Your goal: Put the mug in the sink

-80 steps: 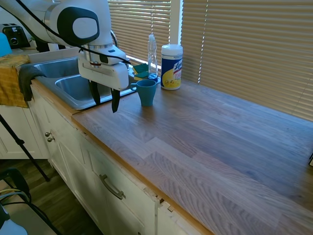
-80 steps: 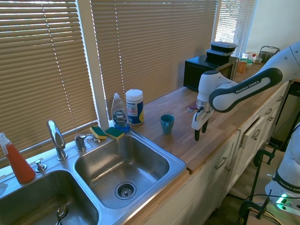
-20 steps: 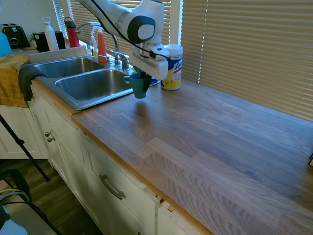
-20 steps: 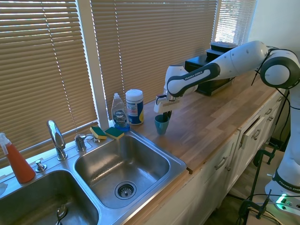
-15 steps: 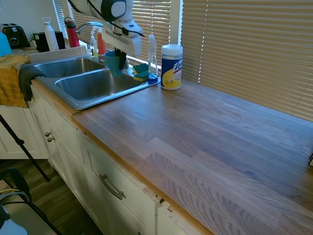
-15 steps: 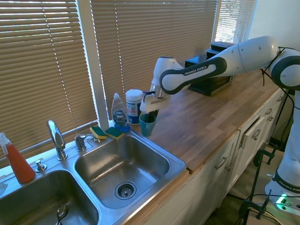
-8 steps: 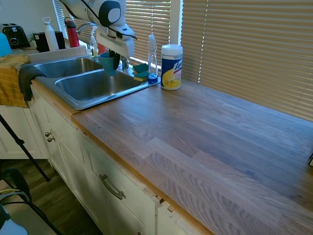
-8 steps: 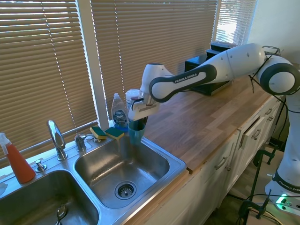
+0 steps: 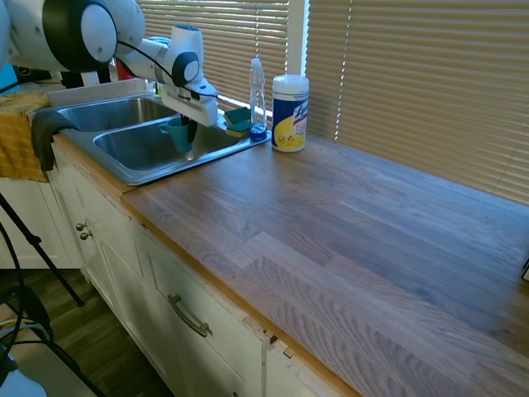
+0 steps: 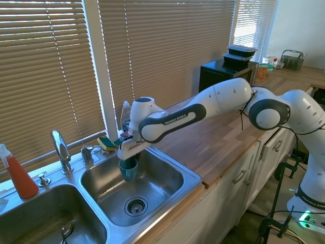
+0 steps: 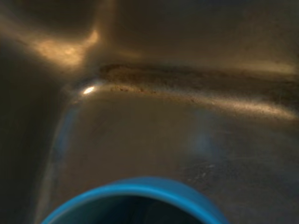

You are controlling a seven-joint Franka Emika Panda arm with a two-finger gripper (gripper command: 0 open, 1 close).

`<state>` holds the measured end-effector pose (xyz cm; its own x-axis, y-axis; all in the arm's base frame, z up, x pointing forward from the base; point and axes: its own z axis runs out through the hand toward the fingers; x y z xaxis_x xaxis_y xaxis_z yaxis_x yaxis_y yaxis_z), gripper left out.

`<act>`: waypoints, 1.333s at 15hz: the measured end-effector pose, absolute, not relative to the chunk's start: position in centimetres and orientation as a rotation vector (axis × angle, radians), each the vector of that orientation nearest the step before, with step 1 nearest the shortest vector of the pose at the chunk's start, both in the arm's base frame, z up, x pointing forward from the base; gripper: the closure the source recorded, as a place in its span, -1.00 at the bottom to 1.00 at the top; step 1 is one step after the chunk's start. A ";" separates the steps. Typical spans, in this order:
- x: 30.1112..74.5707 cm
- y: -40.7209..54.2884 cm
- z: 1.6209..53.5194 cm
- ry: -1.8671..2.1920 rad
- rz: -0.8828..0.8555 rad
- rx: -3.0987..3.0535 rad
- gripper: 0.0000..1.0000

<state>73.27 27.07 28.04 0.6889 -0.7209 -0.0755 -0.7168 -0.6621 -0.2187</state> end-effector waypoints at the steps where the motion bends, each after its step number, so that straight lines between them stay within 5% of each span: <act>1: 73.8 27.0 26.5 1.163 -0.007 -2.678 1.00; 9: 76.3 26.2 20.5 1.205 0.115 -2.703 1.00; 10: 76.4 26.3 20.1 1.203 0.126 -2.705 -1.00; 20: 76.9 26.3 21.1 1.190 0.128 -2.703 -1.00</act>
<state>76.91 26.32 21.13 0.6749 -0.7220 -0.1526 -0.7379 -0.6614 -0.1344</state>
